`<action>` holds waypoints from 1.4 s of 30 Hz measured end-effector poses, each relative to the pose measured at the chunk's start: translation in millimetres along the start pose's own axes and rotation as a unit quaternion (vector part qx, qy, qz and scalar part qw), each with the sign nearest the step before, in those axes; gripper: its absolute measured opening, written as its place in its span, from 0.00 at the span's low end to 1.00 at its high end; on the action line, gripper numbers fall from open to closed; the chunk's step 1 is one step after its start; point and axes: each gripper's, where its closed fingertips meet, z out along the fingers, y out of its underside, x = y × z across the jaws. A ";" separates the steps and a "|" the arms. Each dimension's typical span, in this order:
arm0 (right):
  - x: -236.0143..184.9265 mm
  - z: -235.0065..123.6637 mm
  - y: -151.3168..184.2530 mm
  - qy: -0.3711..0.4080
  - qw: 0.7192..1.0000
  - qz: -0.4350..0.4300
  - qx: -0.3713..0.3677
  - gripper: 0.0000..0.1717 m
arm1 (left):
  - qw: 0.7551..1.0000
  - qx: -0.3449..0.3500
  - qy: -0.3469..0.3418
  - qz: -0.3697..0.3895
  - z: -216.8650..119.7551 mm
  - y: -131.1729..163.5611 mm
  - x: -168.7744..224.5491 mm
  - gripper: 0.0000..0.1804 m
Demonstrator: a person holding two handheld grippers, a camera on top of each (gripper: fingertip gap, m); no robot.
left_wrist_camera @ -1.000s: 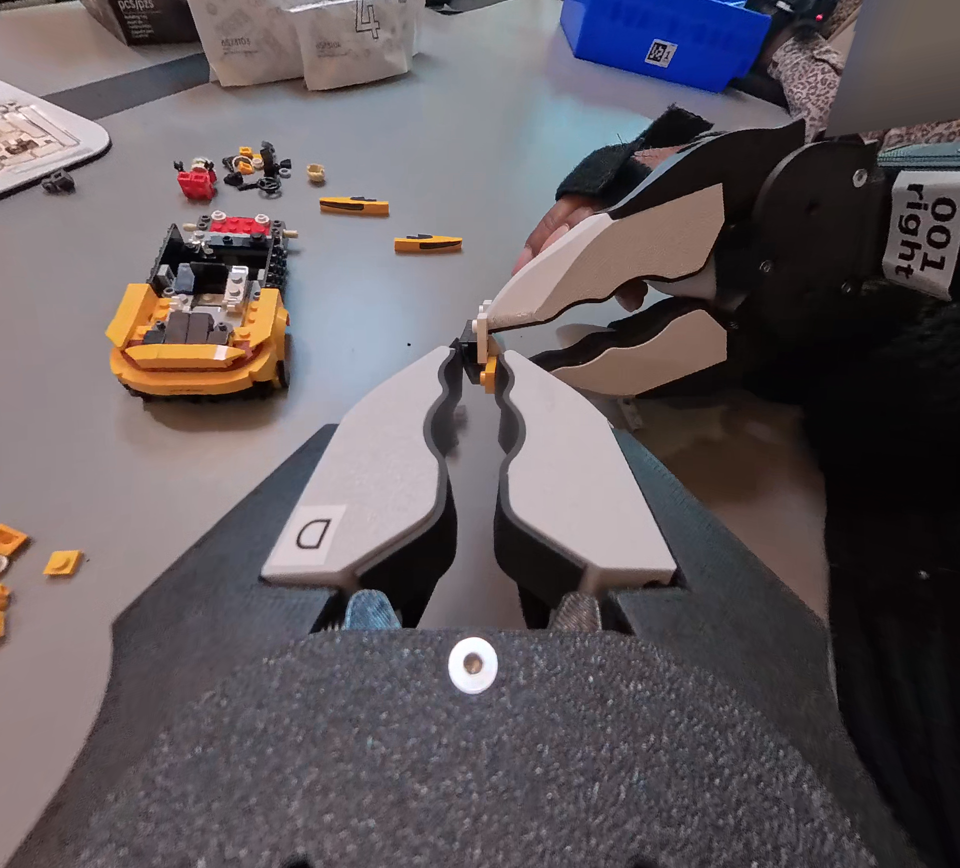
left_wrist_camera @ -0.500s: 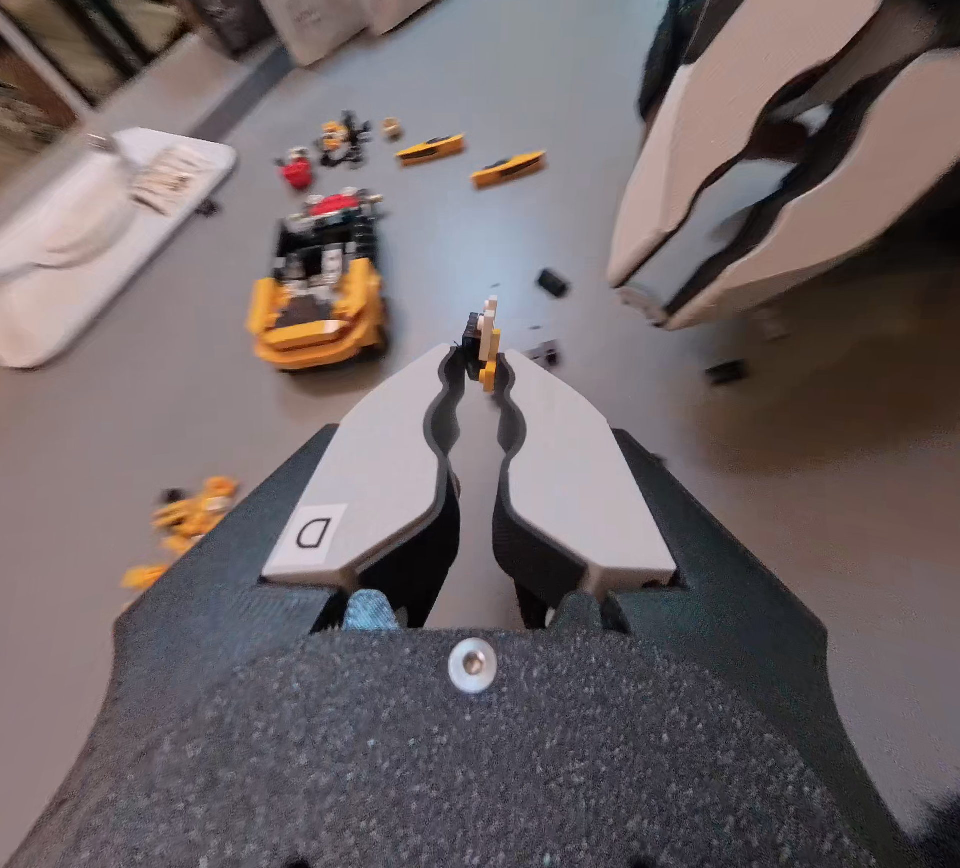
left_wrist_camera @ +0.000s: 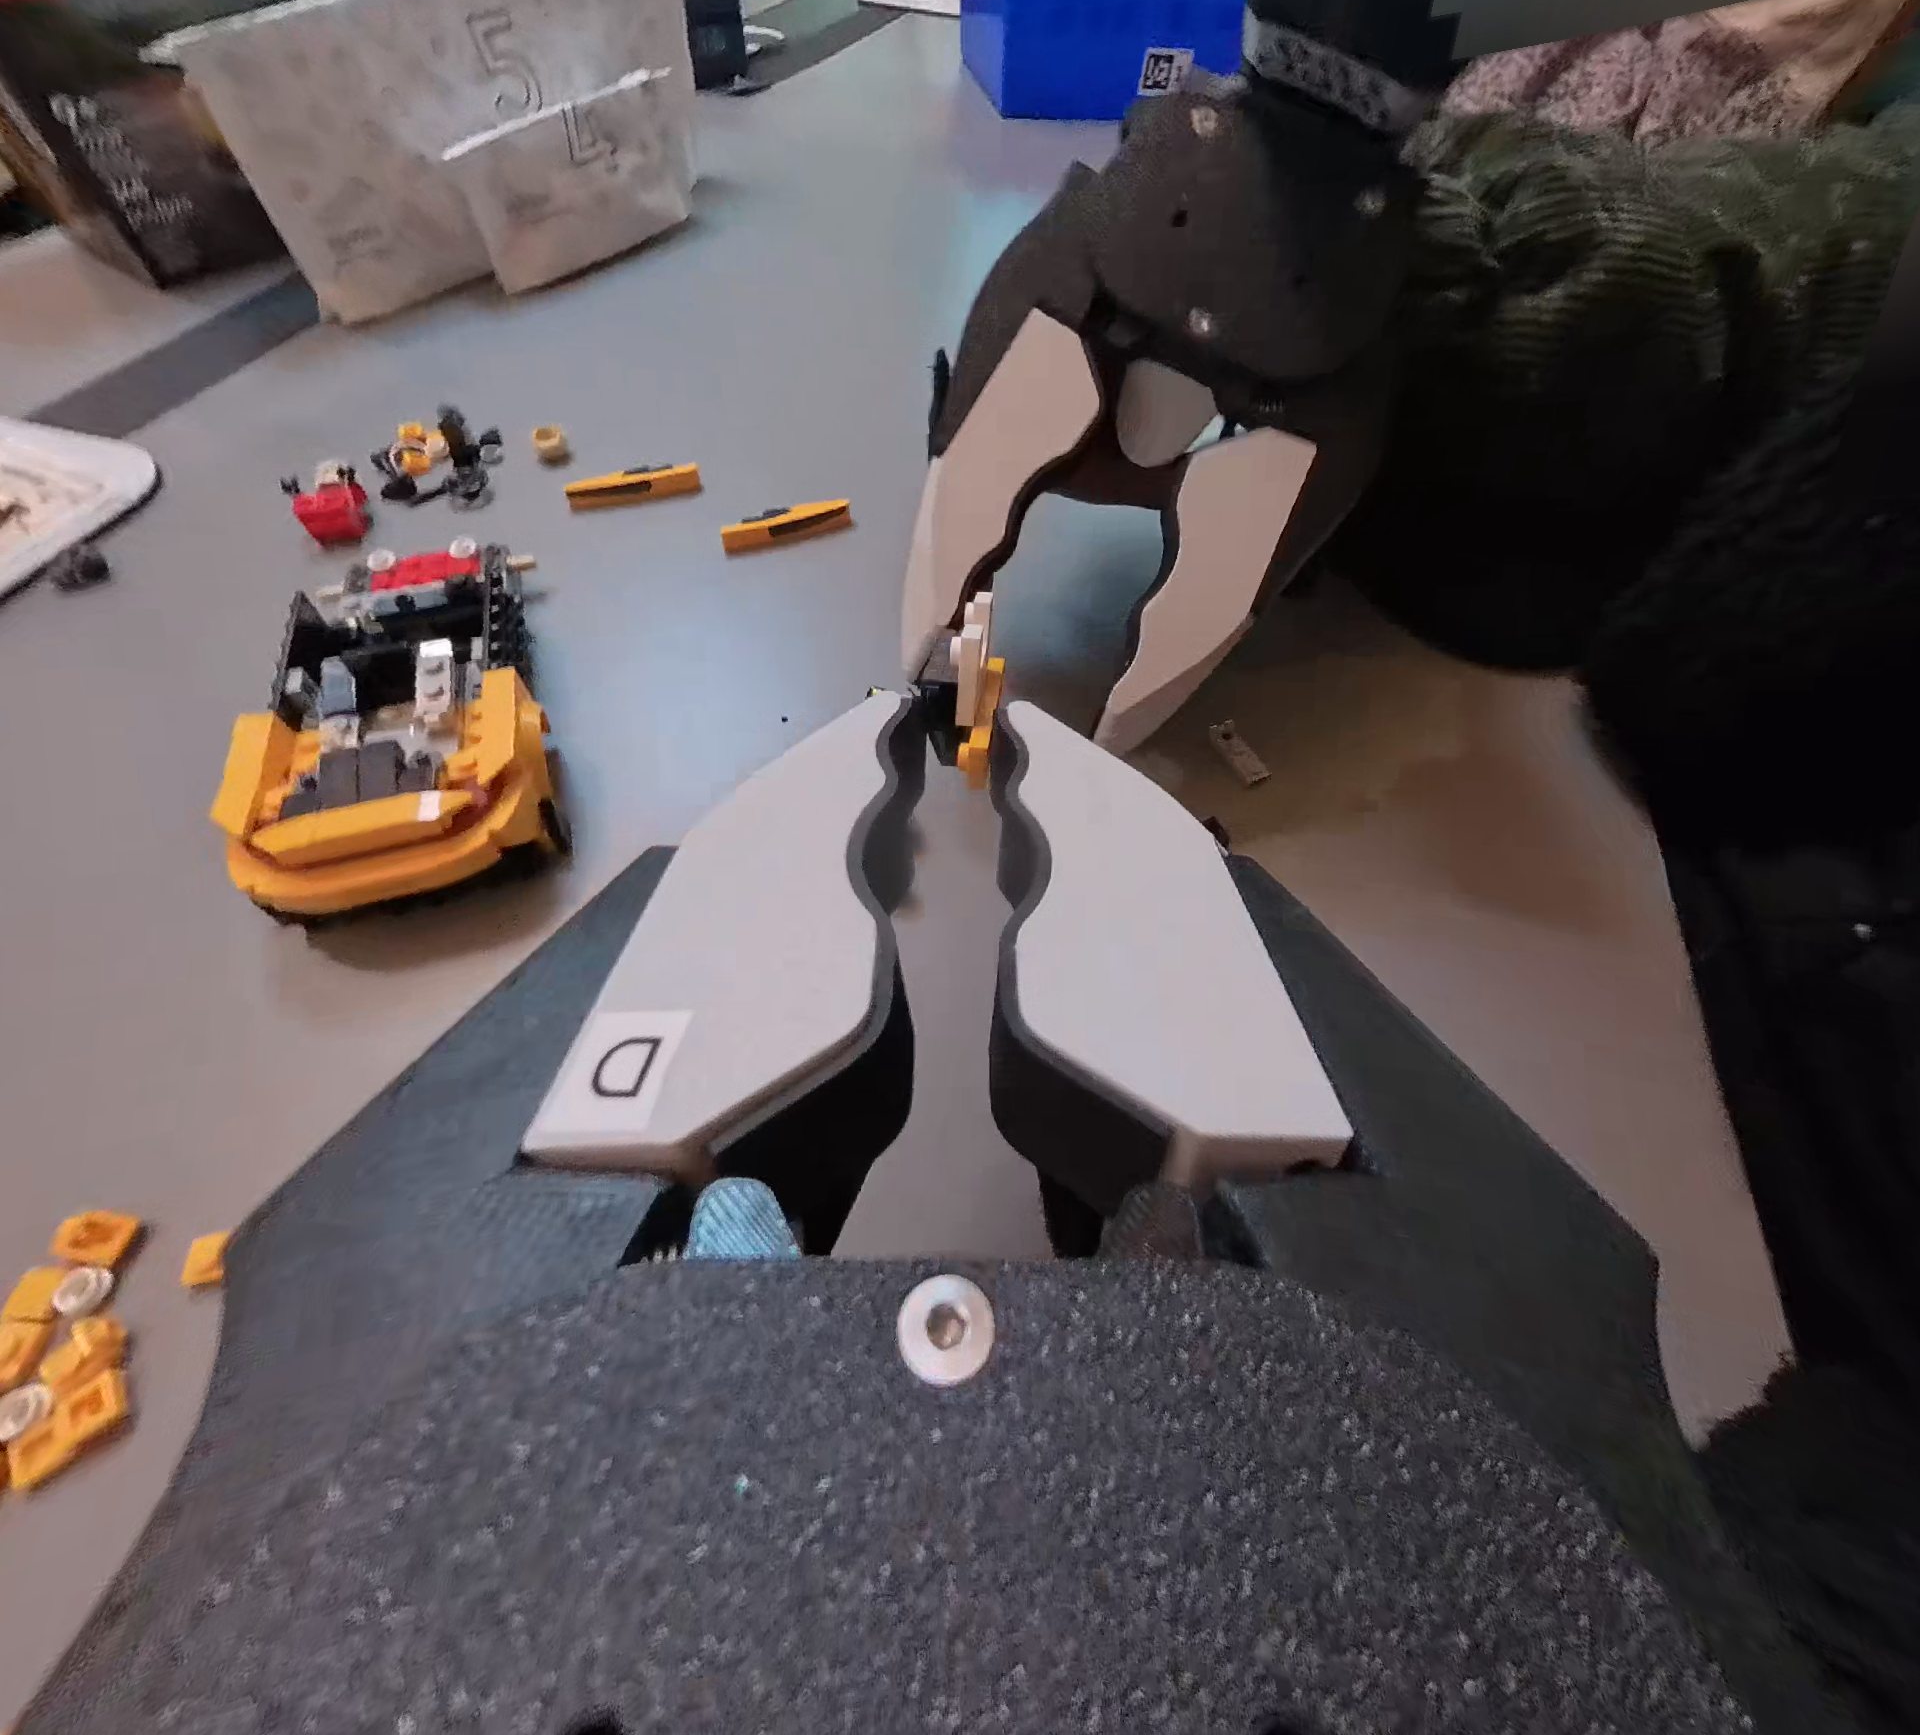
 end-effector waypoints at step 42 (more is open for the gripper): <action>4.8 -4.5 -44.2 -0.016 0.976 0.152 0.156 0.05 | 0.941 -0.089 -0.026 0.324 2.9 18.0 37.1 0.02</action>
